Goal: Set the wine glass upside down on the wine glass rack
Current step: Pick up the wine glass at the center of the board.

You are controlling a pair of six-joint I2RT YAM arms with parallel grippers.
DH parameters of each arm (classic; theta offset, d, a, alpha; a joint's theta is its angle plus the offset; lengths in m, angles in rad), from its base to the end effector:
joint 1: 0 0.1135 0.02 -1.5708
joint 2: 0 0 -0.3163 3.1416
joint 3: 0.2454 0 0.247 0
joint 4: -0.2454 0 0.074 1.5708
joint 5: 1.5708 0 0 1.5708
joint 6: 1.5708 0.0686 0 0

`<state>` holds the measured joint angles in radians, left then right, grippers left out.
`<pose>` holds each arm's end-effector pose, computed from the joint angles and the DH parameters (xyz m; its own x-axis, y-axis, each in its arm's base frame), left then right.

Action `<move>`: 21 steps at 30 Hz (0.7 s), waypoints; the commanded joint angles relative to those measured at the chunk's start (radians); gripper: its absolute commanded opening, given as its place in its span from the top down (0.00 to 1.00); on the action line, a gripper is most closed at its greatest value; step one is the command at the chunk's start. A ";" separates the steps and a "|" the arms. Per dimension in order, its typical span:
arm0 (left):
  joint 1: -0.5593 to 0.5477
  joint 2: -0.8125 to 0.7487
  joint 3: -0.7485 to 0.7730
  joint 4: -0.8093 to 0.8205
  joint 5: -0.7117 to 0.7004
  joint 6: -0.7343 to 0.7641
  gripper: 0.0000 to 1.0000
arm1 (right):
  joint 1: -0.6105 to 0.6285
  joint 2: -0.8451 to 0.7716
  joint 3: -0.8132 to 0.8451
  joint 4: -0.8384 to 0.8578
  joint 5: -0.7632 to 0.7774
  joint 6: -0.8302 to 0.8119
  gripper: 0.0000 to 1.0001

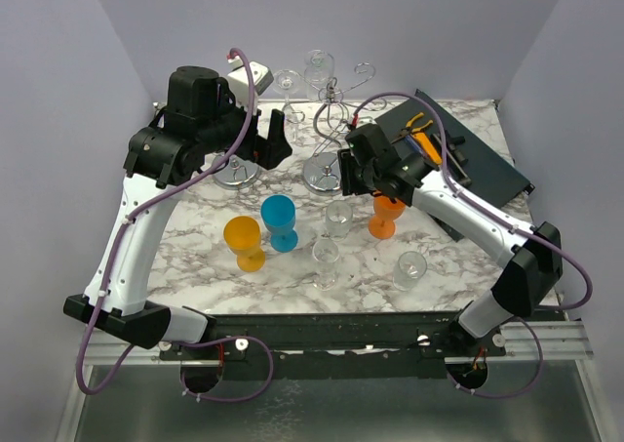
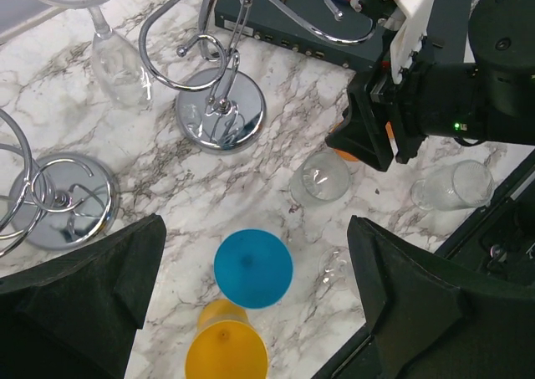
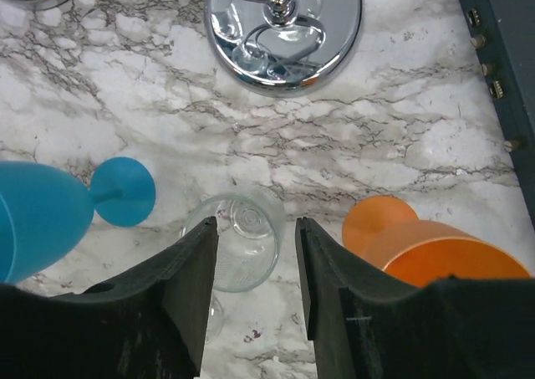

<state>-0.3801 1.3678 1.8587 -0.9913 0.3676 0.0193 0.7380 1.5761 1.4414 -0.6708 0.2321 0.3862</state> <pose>0.2326 -0.1195 0.5230 -0.4331 0.1924 -0.8806 0.6475 0.7460 -0.1555 0.2804 0.2337 0.3556 -0.6965 -0.1379 -0.7042 -0.2964 0.9490 0.1073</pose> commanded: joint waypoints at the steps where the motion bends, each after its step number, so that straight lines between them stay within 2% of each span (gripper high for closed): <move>1: -0.003 0.002 0.034 -0.023 -0.028 0.013 0.01 | 0.000 0.078 -0.052 -0.001 -0.008 0.005 0.54; 7: -0.003 -0.002 0.030 -0.024 -0.027 0.016 0.01 | 0.000 0.140 -0.066 0.016 -0.026 0.020 0.58; 14: -0.003 -0.008 0.020 -0.023 -0.030 0.027 0.01 | -0.001 0.054 -0.094 0.029 0.000 0.031 0.58; 21: -0.003 -0.009 0.007 -0.010 -0.031 0.024 0.01 | -0.002 -0.070 -0.098 0.106 0.013 -0.001 0.46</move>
<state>-0.3801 1.3682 1.8587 -0.9966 0.3565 0.0395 0.7341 1.5593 1.3602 -0.5163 0.2428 0.4107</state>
